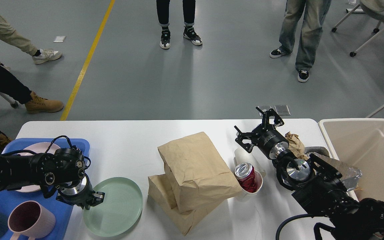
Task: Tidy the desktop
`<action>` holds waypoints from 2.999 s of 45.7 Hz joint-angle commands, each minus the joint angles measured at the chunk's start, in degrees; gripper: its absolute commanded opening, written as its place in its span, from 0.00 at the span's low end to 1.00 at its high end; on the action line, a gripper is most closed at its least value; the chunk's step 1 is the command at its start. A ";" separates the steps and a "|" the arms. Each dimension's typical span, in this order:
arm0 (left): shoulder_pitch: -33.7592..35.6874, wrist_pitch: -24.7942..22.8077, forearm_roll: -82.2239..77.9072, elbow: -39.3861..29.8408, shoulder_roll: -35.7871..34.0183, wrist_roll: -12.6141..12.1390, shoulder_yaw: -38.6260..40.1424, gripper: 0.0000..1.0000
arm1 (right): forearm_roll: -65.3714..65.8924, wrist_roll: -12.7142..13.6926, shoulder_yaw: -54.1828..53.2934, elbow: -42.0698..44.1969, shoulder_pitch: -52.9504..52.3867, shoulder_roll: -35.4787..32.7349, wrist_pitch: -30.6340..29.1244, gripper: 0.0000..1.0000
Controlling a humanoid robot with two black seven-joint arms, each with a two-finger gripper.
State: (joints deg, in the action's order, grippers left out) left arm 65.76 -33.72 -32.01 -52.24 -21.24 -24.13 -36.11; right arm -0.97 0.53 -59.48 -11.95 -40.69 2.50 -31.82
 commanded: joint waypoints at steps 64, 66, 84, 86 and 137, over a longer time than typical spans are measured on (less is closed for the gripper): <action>25.98 -21.28 8.54 -1.28 -10.58 0.93 -4.31 0.96 | 0.00 0.00 0.07 0.00 0.00 0.05 0.00 1.00; 29.24 -21.28 10.56 -1.37 -11.37 1.28 -5.37 0.96 | 0.00 0.00 0.07 0.00 0.00 -0.04 0.00 1.00; 63.87 -21.28 25.77 -8.39 -10.76 14.28 -32.26 0.96 | 0.00 0.00 -0.02 0.00 0.00 0.05 0.00 1.00; 65.89 -21.28 25.77 -9.71 -10.23 15.17 -33.66 0.96 | 0.00 0.00 -0.02 0.00 0.00 0.05 0.00 1.00; 42.37 4.27 16.12 -30.99 -13.57 14.64 -30.87 0.94 | 0.00 0.00 -0.02 0.00 0.00 0.05 0.00 1.00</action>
State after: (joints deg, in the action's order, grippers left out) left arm 117.25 -35.30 -12.24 -84.18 -34.57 -9.33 -71.16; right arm -0.97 0.53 -59.45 -11.95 -40.69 2.50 -31.82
